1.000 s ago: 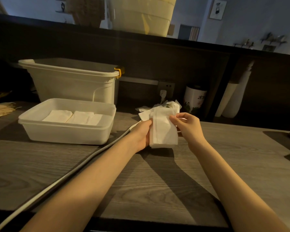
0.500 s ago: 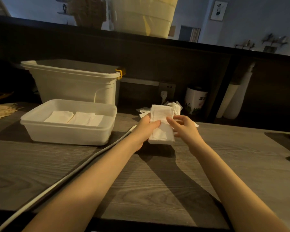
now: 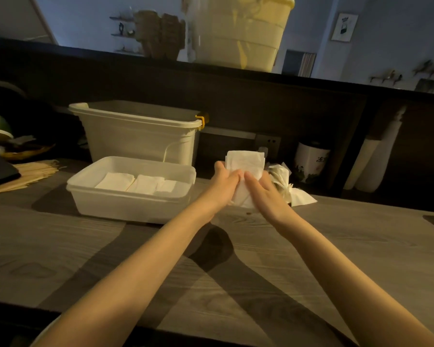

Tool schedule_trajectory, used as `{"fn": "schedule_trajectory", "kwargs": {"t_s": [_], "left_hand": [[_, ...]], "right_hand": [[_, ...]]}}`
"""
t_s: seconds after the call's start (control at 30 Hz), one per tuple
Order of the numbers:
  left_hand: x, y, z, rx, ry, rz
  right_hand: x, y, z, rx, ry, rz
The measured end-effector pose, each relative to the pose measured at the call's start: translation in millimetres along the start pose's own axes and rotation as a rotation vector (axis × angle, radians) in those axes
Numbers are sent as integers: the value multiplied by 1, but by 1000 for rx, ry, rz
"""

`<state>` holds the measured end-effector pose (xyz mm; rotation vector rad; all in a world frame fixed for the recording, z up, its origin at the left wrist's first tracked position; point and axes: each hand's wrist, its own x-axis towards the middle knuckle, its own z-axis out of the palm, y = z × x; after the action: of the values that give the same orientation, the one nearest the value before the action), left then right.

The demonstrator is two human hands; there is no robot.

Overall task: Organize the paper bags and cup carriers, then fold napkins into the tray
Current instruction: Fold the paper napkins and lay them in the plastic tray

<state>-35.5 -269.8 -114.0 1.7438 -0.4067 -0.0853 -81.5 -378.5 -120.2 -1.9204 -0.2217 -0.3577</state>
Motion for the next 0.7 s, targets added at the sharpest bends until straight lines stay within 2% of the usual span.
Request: {"fn": "schedule_trajectory", "kwargs": {"t_s": [0.17,0.33,0.5,0.6,0.7], "left_hand": [[7,12,-45,78,1,-14],[11,12,-100,91,-17,-84],[22,-4,-149,12,50,-205],[30,-18,-161,75,55,-319],[36,-27,-159,108,-9,-368]], "right_hand": [[33,-14,16,50,48,186],[62,-28,41,78,-23,189],[79,-29,62,228,-55,266],[83,-22,70,271,-45,303],[84,-16,75,325,-29,334]]}}
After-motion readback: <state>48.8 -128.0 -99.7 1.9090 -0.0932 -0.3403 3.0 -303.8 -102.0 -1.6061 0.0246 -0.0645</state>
